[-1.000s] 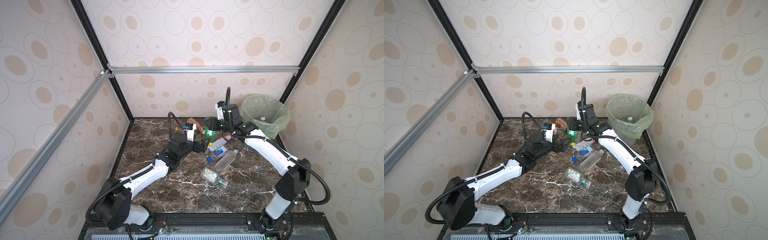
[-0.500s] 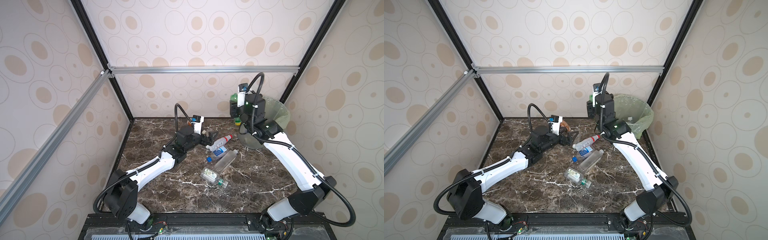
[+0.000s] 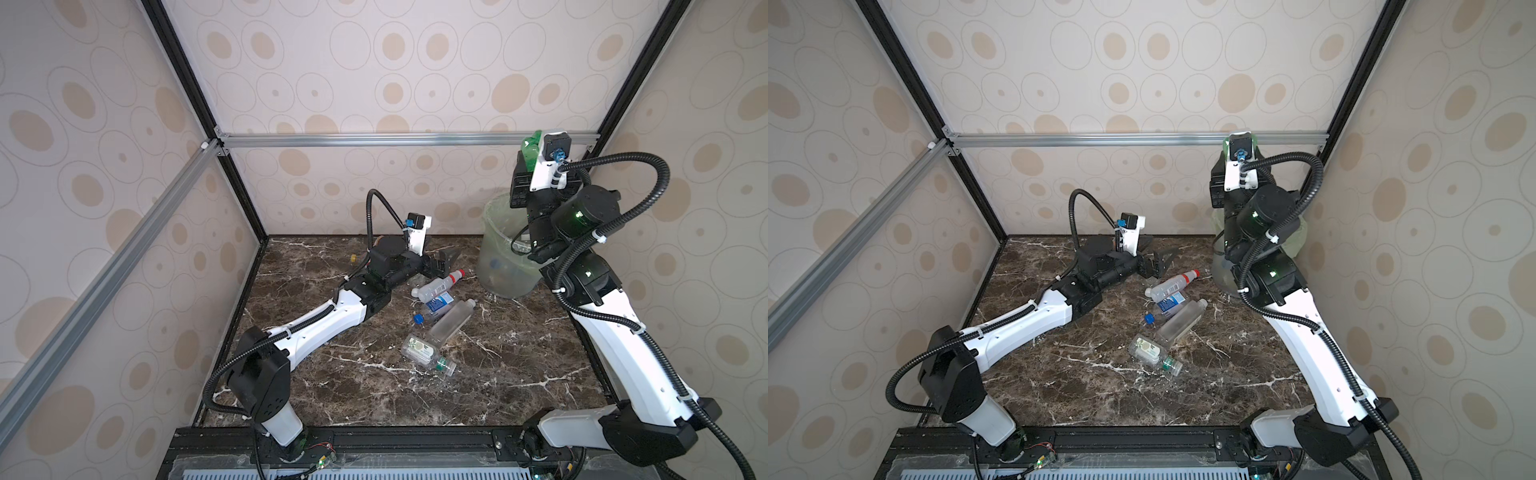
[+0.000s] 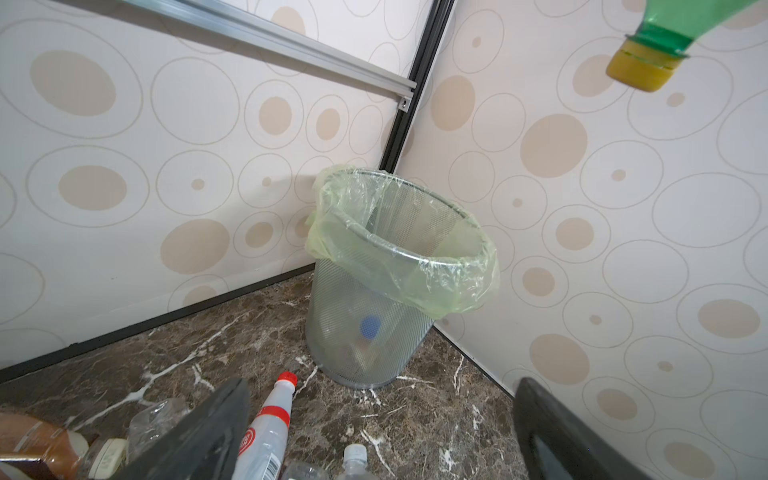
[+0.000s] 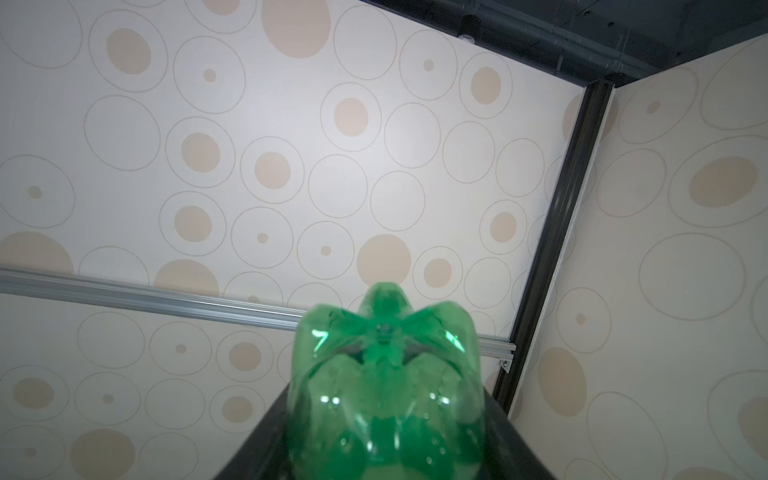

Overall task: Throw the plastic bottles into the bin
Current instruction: 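Carry the green bottle with the right gripper over the wastebasket and release it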

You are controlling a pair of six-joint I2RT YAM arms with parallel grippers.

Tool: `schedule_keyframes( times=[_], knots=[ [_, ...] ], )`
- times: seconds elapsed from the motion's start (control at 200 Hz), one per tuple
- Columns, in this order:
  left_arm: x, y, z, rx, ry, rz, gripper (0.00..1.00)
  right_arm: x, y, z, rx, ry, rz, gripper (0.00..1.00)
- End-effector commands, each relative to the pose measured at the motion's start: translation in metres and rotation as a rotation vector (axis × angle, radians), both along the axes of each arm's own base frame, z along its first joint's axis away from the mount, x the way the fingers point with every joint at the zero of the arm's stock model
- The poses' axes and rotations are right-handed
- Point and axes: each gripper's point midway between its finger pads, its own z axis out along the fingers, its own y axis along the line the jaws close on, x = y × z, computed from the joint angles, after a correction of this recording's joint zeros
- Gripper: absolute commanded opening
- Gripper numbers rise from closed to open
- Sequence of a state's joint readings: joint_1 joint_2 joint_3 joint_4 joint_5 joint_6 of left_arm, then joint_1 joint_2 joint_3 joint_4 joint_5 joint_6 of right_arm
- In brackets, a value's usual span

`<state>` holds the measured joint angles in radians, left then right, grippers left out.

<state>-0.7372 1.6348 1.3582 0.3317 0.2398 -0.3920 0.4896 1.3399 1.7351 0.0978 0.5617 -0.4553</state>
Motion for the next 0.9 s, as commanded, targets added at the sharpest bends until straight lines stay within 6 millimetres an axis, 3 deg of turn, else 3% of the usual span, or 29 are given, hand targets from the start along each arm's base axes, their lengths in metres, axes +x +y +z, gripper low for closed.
schedule_keyframes(
  times=[0.0, 0.06, 0.095, 0.135, 0.175, 0.235, 0.36, 0.89],
  knots=[
    [-0.003, -0.006, 0.01, 0.012, -0.045, -0.021, 0.99, 0.044, -0.029, -0.034, -0.01, 0.068, -0.132, 0.39],
    [-0.003, -0.005, 0.005, 0.018, -0.037, -0.021, 0.99, 0.076, -0.058, -0.072, 0.075, 0.166, -0.182, 0.38],
    [-0.004, -0.005, 0.002, 0.022, -0.03, -0.022, 0.99, 0.094, -0.087, -0.098, 0.133, 0.228, -0.239, 0.41],
    [-0.005, -0.004, -0.001, 0.024, -0.024, -0.023, 0.99, 0.112, -0.108, -0.127, 0.178, 0.303, -0.29, 0.51],
    [-0.006, -0.004, -0.003, 0.028, -0.019, -0.023, 0.99, 0.123, -0.123, -0.151, 0.2, 0.383, -0.333, 0.69],
    [-0.009, -0.001, -0.005, 0.035, -0.016, -0.021, 0.99, 0.128, -0.132, -0.168, 0.202, 0.445, -0.38, 0.82],
    [-0.011, 0.006, -0.01, 0.054, -0.015, 0.0, 0.99, 0.114, -0.126, -0.162, 0.248, 0.406, -0.323, 1.0],
    [-0.016, 0.011, -0.026, 0.066, 0.032, 0.0, 0.99, 0.089, -0.117, -0.139, 0.323, 0.397, -0.245, 1.0]
  ],
)
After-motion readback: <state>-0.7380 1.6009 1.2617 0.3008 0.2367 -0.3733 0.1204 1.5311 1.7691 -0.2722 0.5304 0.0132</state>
